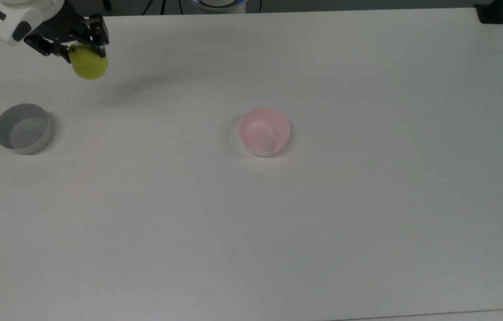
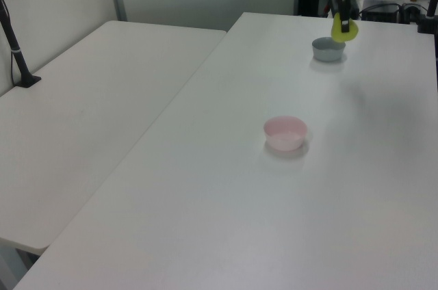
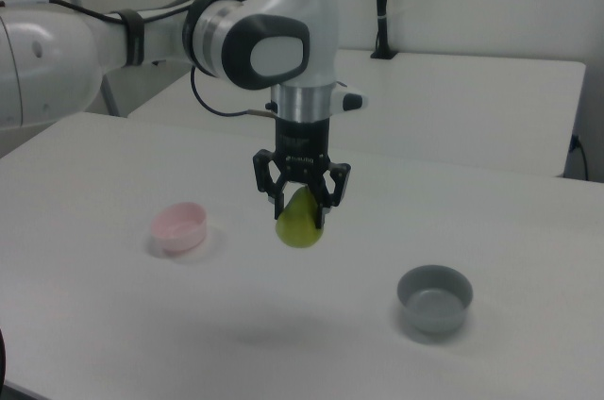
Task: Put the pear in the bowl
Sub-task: 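Lift the grasped pear up off the table, then carry the pear over the pink bowl and lower it inside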
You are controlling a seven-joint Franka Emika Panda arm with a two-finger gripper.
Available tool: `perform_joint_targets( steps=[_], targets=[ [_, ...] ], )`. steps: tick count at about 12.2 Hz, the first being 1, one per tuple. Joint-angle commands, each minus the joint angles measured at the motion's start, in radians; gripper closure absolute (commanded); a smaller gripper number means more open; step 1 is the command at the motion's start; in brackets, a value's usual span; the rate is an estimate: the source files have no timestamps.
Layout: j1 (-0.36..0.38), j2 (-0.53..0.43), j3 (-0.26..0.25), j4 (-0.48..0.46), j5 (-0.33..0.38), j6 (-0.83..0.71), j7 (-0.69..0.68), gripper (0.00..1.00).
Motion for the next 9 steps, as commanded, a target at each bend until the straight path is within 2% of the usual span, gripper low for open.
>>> perform_joint_targets(
  steps=[1, 5, 7, 9],
  targets=[
    [-0.003, -0.006, 0.043, 0.122, 0.001, -0.161, 0.149, 1.0],
    [0.011, -0.052, 0.143, 0.127, 0.013, -0.152, 0.348, 1.0],
    [0.043, -0.093, 0.151, 0.107, 0.063, -0.144, 0.358, 1.0],
    [0.074, -0.145, 0.153, 0.062, 0.076, -0.109, 0.358, 1.0]
  ],
)
